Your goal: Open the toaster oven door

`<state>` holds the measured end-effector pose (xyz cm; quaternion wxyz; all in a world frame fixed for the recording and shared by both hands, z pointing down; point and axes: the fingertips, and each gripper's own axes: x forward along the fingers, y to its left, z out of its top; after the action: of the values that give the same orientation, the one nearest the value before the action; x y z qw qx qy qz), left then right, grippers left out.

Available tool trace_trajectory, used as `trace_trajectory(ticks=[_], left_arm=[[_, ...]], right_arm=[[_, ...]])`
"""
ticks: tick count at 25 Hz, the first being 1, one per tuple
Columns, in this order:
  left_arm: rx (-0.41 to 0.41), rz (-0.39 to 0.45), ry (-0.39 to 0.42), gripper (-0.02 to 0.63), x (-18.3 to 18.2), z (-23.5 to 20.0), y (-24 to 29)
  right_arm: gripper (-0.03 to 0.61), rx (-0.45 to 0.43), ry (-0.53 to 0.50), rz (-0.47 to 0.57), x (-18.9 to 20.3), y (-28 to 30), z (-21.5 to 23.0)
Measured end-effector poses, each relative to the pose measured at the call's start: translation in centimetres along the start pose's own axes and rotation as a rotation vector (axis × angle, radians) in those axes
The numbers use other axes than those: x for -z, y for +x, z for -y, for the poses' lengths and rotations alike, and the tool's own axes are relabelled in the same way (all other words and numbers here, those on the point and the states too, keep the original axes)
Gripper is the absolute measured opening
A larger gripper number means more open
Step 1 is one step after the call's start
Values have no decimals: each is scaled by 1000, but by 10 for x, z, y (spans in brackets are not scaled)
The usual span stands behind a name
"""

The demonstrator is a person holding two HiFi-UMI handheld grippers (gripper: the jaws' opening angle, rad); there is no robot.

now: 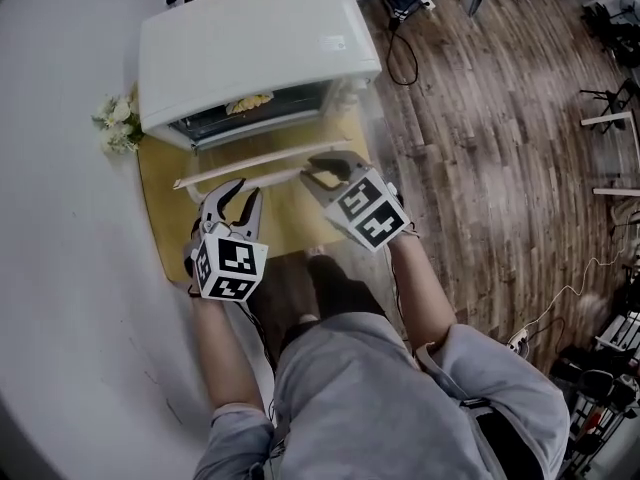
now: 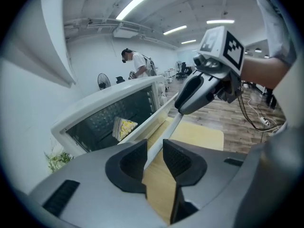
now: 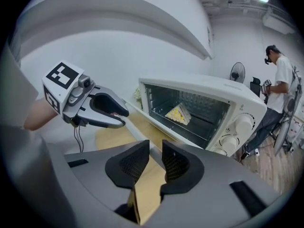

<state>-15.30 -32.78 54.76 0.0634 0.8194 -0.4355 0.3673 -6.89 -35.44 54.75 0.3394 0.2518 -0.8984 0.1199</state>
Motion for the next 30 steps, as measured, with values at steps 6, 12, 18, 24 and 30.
trace_trajectory(ticks=[6,12,18,24,30], left_arm=[[-34,48,-37,91,13,14,-1],[-68,108,-178,58,35,24,0],[-136,159,-306,43,53,32,3],[-199,164,-375,28,74,43,10],[-242,178,-410,28,90,52,19]], right_arm=[[69,48,37,50,18,-1,-8],[60,112,154,142,41,3,-14],[27,179,206,194,61,7,-20],[12,239,186,176,88,17,-28],[11,278,162,192,101,26,-34]])
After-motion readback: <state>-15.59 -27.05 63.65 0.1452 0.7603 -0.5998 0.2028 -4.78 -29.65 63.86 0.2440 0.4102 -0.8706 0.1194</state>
